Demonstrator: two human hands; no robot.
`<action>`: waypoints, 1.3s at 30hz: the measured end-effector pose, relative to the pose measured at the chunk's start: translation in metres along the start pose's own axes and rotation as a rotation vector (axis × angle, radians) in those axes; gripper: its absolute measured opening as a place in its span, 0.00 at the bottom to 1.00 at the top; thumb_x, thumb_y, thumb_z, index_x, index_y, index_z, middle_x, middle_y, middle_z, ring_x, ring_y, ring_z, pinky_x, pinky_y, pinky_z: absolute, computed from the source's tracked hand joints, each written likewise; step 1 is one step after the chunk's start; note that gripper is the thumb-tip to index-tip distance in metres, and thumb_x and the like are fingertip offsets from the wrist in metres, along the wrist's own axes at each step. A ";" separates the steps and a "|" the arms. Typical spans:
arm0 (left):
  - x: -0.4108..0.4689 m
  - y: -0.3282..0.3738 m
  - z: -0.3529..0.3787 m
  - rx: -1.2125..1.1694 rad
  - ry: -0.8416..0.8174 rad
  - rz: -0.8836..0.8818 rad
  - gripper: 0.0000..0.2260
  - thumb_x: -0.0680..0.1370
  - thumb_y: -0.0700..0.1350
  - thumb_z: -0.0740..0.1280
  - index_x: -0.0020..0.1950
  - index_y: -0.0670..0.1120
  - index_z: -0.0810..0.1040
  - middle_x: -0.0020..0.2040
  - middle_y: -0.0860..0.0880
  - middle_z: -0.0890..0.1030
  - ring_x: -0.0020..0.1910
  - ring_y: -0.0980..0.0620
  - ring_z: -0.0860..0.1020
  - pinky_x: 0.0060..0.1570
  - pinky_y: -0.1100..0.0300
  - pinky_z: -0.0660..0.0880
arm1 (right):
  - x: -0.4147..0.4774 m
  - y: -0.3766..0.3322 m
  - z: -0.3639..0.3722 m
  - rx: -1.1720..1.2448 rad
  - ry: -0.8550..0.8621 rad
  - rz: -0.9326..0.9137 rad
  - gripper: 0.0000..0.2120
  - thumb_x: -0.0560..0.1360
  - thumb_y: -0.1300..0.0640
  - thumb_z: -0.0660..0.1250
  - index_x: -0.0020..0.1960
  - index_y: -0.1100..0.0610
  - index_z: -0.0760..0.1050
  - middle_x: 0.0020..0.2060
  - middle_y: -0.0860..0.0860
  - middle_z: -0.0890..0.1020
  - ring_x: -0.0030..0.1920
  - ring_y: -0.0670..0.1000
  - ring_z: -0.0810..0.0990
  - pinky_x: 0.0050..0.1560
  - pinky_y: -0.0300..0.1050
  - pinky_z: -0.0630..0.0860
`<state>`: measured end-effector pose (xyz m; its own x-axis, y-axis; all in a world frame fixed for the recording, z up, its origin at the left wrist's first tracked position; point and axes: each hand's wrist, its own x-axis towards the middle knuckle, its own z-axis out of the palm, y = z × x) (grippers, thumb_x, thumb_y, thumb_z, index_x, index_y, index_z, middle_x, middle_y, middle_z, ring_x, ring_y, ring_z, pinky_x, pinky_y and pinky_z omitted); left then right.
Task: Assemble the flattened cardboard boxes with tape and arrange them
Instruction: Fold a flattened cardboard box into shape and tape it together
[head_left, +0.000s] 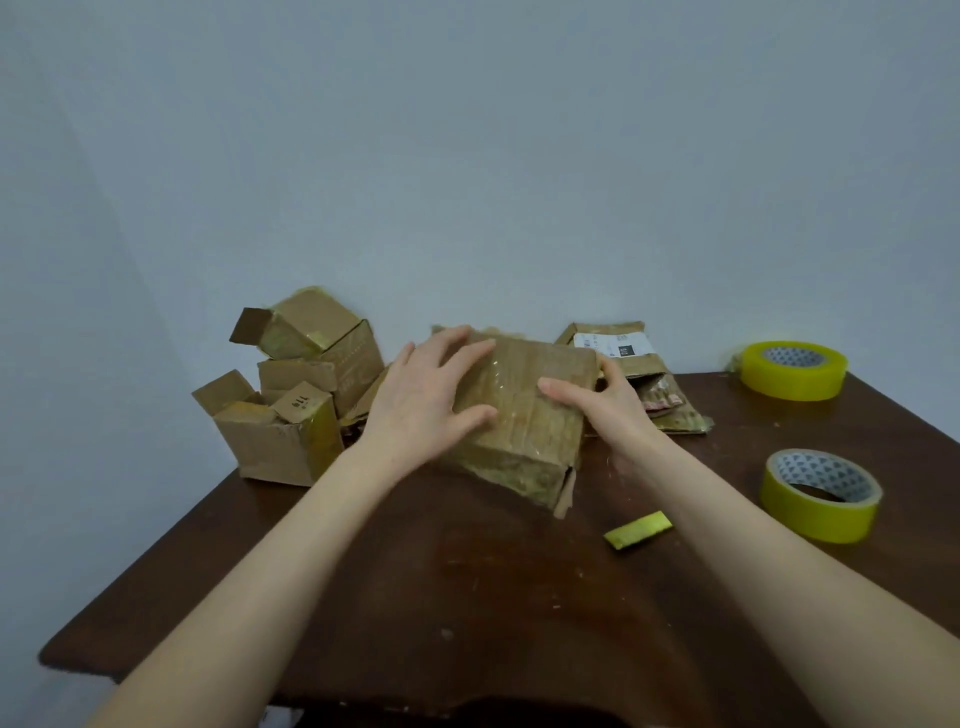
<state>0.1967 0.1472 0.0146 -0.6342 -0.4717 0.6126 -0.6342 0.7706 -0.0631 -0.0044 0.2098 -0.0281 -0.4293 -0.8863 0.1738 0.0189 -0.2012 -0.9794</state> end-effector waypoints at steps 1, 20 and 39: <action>-0.010 0.002 0.003 -0.058 0.043 -0.064 0.30 0.73 0.56 0.70 0.73 0.51 0.66 0.71 0.47 0.67 0.65 0.48 0.71 0.66 0.51 0.68 | 0.001 0.001 -0.001 0.068 0.060 0.031 0.35 0.65 0.52 0.79 0.68 0.53 0.67 0.53 0.48 0.80 0.48 0.46 0.81 0.46 0.41 0.78; -0.052 0.027 0.034 -1.582 0.097 -1.333 0.04 0.77 0.38 0.67 0.51 0.42 0.75 0.47 0.41 0.81 0.40 0.47 0.82 0.30 0.60 0.80 | -0.008 0.000 -0.011 -0.256 -0.011 -0.266 0.43 0.57 0.41 0.80 0.66 0.36 0.61 0.64 0.44 0.72 0.64 0.52 0.74 0.62 0.57 0.75; 0.022 -0.004 0.042 -0.009 -0.761 -0.025 0.52 0.67 0.66 0.71 0.77 0.58 0.38 0.79 0.49 0.44 0.77 0.49 0.45 0.74 0.40 0.46 | 0.003 0.056 0.002 -0.514 -0.425 -0.103 0.46 0.65 0.52 0.80 0.74 0.41 0.56 0.67 0.44 0.68 0.69 0.47 0.67 0.62 0.36 0.65</action>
<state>0.1668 0.1152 -0.0051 -0.7518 -0.6519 -0.0989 -0.6508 0.7578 -0.0482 -0.0025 0.1951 -0.0825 -0.0111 -0.9814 0.1915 -0.4802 -0.1628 -0.8619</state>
